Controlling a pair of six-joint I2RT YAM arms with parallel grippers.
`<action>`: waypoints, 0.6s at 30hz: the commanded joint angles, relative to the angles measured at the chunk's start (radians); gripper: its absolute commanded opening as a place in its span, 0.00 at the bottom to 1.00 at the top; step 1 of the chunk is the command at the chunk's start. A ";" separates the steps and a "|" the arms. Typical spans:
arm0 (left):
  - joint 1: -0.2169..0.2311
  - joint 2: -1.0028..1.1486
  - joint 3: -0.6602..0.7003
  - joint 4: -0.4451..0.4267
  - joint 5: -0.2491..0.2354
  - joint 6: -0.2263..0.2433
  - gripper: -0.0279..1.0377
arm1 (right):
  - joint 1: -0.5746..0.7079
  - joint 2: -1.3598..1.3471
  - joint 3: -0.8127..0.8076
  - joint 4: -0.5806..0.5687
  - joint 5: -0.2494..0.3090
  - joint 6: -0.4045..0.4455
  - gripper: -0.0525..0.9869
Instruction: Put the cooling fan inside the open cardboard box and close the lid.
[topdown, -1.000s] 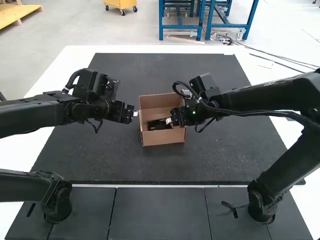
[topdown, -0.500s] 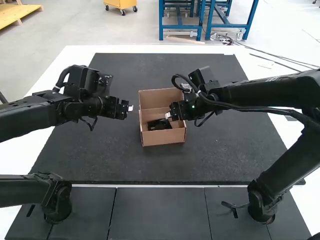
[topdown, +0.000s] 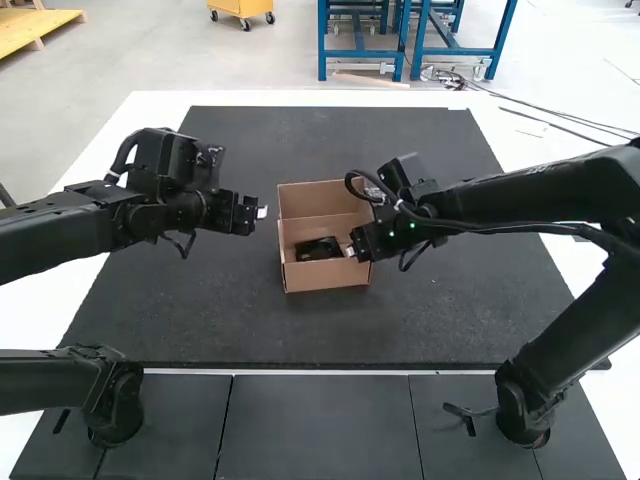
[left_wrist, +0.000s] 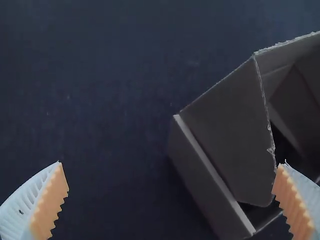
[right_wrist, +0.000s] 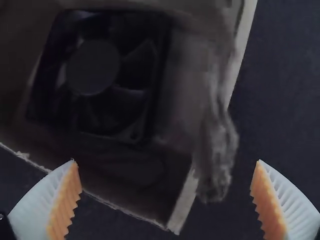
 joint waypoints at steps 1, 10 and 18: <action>0.006 -0.010 0.047 0.022 0.008 0.011 0.93 | 0.012 -0.012 -0.017 0.007 0.091 -0.061 0.79; 0.012 0.053 0.100 0.101 -0.029 0.010 0.93 | 0.005 -0.079 -0.034 0.085 0.128 -0.087 0.84; 0.011 0.139 0.156 0.133 -0.029 0.011 0.93 | 0.002 -0.132 -0.026 0.079 0.118 -0.081 0.84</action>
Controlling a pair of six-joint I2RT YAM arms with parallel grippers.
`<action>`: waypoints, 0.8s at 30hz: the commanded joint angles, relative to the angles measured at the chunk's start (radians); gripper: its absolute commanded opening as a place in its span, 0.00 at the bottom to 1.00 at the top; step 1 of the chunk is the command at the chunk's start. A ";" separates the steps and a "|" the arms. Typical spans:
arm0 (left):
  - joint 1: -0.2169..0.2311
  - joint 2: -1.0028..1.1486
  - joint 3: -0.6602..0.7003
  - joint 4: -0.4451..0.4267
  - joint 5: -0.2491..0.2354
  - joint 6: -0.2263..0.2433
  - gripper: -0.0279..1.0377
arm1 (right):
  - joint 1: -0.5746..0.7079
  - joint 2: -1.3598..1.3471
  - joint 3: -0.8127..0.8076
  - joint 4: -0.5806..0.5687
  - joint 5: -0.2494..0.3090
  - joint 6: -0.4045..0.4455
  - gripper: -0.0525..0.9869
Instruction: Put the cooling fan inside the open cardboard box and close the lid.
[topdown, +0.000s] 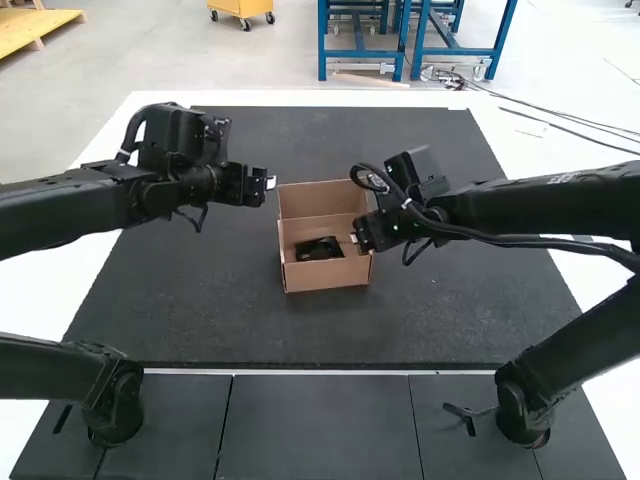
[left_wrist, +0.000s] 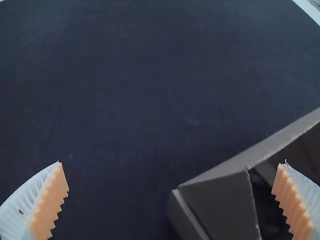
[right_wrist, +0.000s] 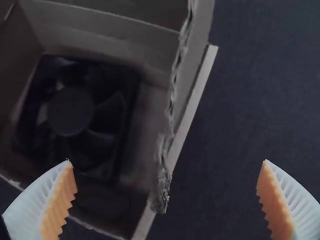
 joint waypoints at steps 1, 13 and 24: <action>0.008 0.025 0.053 0.018 -0.009 0.011 0.93 | -0.010 -0.038 0.009 -0.002 0.012 -0.006 0.84; 0.005 0.155 0.120 0.079 -0.009 0.011 0.93 | -0.018 -0.155 0.026 -0.070 0.005 -0.040 0.92; 0.005 0.244 0.198 0.049 0.010 0.014 0.93 | -0.018 -0.213 0.162 -0.180 -0.037 -0.085 0.92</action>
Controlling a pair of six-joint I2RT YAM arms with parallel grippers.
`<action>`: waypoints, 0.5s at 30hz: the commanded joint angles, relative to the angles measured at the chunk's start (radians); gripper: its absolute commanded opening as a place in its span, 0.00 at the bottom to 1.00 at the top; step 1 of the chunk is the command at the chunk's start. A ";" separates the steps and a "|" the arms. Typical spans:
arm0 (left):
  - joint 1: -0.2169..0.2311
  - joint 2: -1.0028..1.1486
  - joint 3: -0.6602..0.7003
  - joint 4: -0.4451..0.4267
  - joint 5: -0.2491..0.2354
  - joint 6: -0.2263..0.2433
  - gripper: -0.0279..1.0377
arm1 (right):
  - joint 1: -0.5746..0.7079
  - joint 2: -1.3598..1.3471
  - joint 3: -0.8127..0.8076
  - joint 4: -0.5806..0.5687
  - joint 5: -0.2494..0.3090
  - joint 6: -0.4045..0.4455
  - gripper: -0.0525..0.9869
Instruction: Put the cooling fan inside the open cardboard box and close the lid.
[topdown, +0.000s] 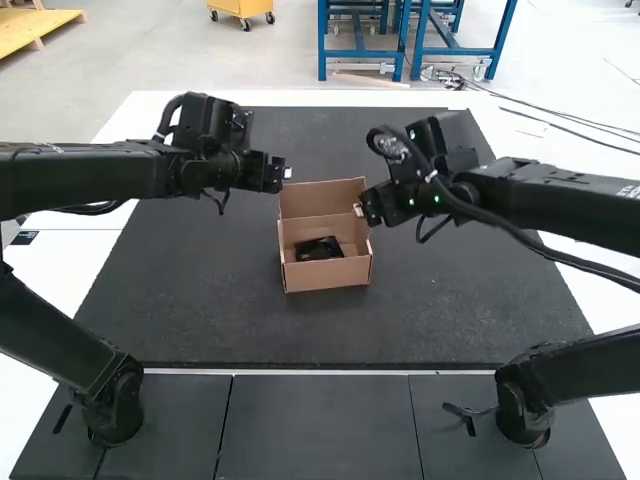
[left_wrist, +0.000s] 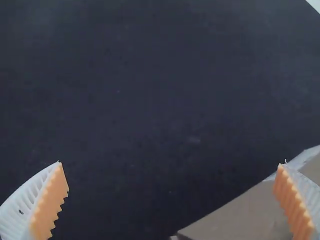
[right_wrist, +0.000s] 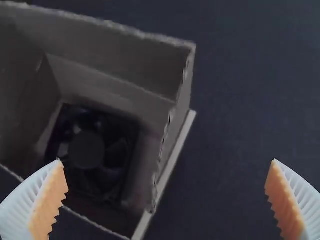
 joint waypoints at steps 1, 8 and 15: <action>0.003 0.001 0.047 -0.004 0.010 0.014 0.93 | -0.007 -0.027 0.066 -0.030 -0.027 -0.017 0.92; -0.021 0.013 0.051 -0.047 0.044 0.017 0.93 | -0.007 -0.024 0.123 -0.073 -0.055 -0.016 0.92; -0.060 0.027 0.042 -0.042 0.053 0.015 0.93 | -0.007 -0.021 0.163 -0.128 -0.073 -0.012 0.92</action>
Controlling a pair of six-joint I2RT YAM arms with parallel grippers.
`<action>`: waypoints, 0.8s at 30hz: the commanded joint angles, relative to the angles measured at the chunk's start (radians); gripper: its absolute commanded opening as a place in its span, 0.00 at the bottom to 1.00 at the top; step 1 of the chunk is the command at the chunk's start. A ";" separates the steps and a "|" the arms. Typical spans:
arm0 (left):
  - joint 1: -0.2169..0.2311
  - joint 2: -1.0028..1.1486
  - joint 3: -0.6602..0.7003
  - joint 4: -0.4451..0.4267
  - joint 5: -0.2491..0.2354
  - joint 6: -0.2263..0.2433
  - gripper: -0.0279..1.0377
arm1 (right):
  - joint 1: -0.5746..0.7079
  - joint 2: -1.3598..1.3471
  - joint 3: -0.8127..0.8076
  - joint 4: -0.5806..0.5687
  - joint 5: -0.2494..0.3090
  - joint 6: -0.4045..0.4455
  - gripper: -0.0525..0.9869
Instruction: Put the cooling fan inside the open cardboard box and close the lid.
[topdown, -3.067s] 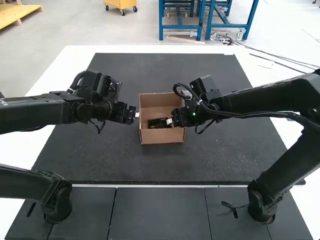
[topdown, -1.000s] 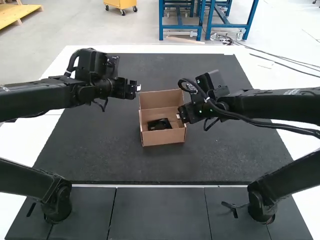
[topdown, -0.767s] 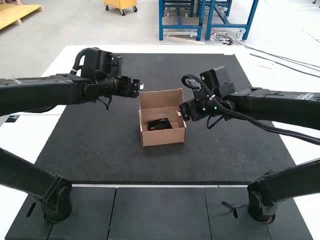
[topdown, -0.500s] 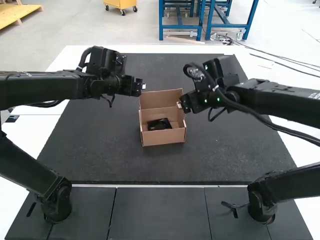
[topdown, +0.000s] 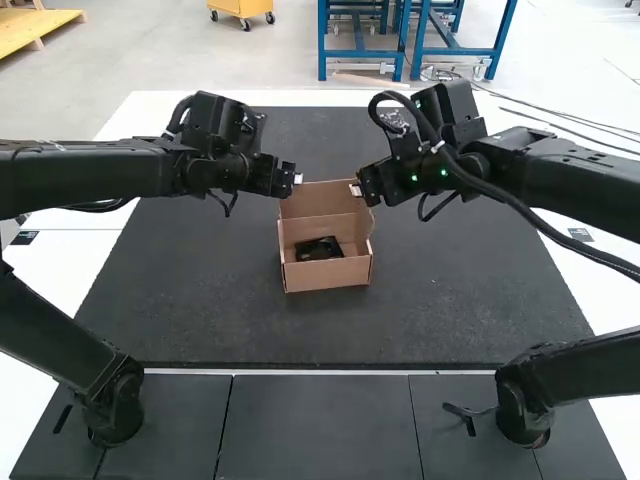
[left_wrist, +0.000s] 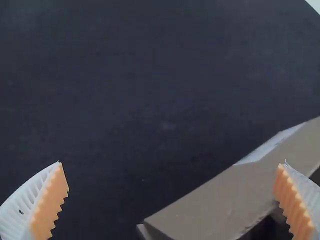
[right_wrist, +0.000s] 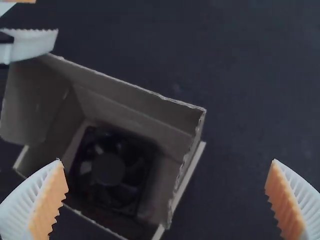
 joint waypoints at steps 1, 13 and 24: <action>-0.008 0.028 0.024 0.010 0.020 0.011 0.93 | -0.007 -0.016 0.036 -0.016 -0.027 -0.006 0.92; -0.009 0.057 0.027 0.000 0.036 0.011 0.93 | -0.028 -0.019 0.067 -0.072 -0.041 0.001 0.92; -0.009 0.057 0.014 -0.020 0.063 0.010 0.93 | -0.031 -0.019 0.076 -0.092 -0.047 0.001 0.92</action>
